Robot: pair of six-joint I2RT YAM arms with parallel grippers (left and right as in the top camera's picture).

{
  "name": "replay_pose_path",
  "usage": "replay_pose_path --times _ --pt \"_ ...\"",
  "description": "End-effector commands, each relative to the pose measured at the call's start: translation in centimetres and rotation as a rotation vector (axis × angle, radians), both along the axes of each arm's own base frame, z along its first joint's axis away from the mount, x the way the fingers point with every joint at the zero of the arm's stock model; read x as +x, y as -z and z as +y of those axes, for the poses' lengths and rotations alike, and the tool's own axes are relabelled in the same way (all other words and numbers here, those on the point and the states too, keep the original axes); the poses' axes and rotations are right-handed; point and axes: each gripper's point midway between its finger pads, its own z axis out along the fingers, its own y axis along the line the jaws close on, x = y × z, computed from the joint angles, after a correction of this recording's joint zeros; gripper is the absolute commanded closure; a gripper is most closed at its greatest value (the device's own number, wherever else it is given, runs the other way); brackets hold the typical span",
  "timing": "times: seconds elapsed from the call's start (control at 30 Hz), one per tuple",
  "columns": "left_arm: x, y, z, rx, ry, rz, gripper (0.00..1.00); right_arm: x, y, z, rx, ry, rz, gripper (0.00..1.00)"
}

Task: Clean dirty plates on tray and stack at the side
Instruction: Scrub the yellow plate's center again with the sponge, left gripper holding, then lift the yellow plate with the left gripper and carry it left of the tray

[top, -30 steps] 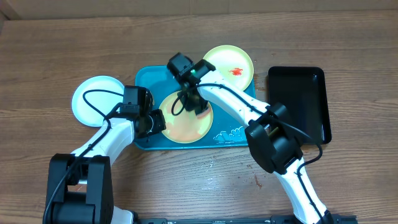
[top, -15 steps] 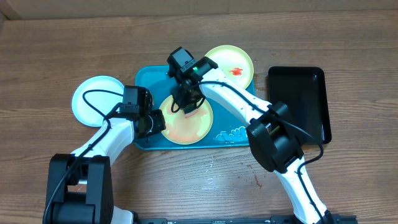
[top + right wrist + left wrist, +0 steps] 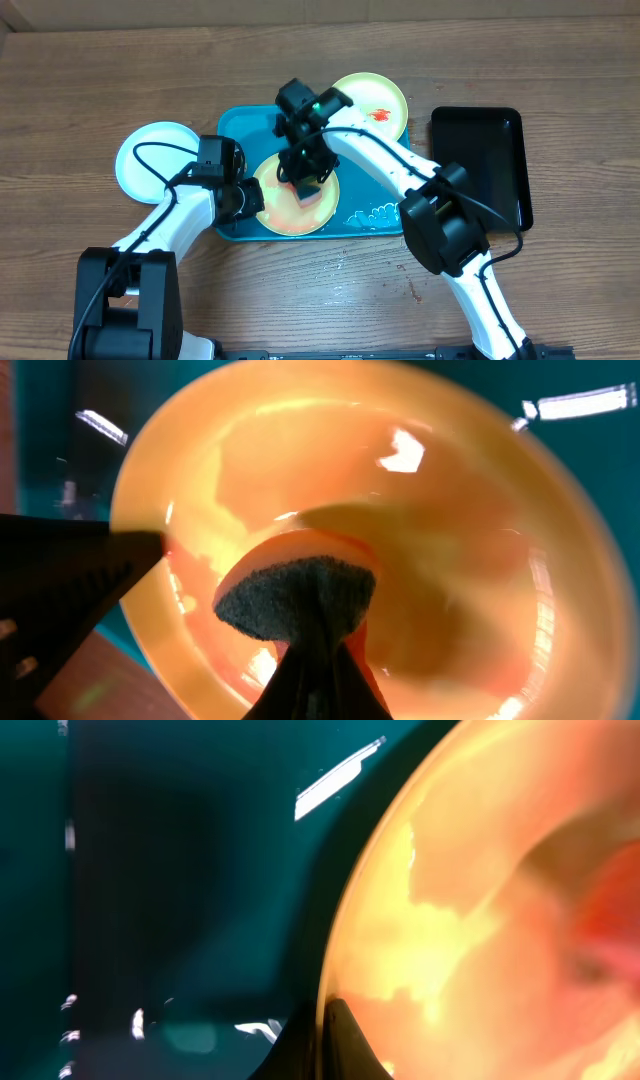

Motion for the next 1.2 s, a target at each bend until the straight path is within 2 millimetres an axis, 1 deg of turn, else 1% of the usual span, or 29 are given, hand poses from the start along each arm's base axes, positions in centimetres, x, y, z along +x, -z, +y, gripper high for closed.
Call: replay_pose_path --times 0.0,0.07,0.17,0.2,0.27,0.37,0.47,0.53,0.67,0.77,0.87,1.0,1.17 --pt "1.7 -2.2 1.2 0.095 0.097 -0.05 0.96 2.8 -8.7 -0.3 0.13 0.059 -0.135 0.96" --pt "2.3 -3.6 1.3 0.12 0.146 -0.06 0.96 3.4 -11.7 -1.5 0.156 0.088 -0.171 0.96" --pt "3.2 -5.6 1.6 0.159 0.209 -0.082 0.96 4.0 -14.6 -3.8 0.171 0.132 -0.201 0.96" --pt "3.5 -6.3 1.6 0.166 0.233 -0.09 0.96 4.1 -15.1 -4.7 0.169 0.151 -0.202 0.96" --pt "4.0 -7.7 1.7 0.192 0.265 -0.102 0.96 4.3 -15.8 -6.5 0.159 0.186 -0.195 0.96" --pt "5.0 -10.1 3.0 0.293 0.249 -0.119 0.96 4.8 -15.7 -9.2 0.131 0.241 -0.165 0.96" --pt "5.7 -12.4 3.7 0.379 0.237 -0.15 0.96 5.3 -15.4 -11.1 0.111 0.282 -0.145 0.96" --pt "6.1 -13.8 3.7 0.433 0.236 -0.185 0.96 5.6 -15.4 -12.0 0.106 0.302 -0.14 0.96" --pt "6.5 -16.5 3.7 0.608 0.234 -0.254 0.96 6.2 -15.4 -13.0 0.104 0.328 -0.141 0.96" --pt "6.4 -18.1 3.1 0.759 0.246 -0.291 0.96 6.4 -15.4 -13.4 0.104 0.336 -0.142 0.96" --pt "6.1 -19.8 2.1 0.899 0.222 -0.342 0.96 6.4 -15.4 -13.5 0.1 0.338 -0.144 0.96" --pt "5.8 -22.0 1.0 1.029 0.175 -0.418 0.96 6.4 -15.4 -13.5 0.1 0.338 -0.143 0.96" --pt "5.0 -25.1 0.3 1.187 0.078 -0.523 0.96 6.4 -15.3 -13.6 0.094 0.34 -0.147 0.96"
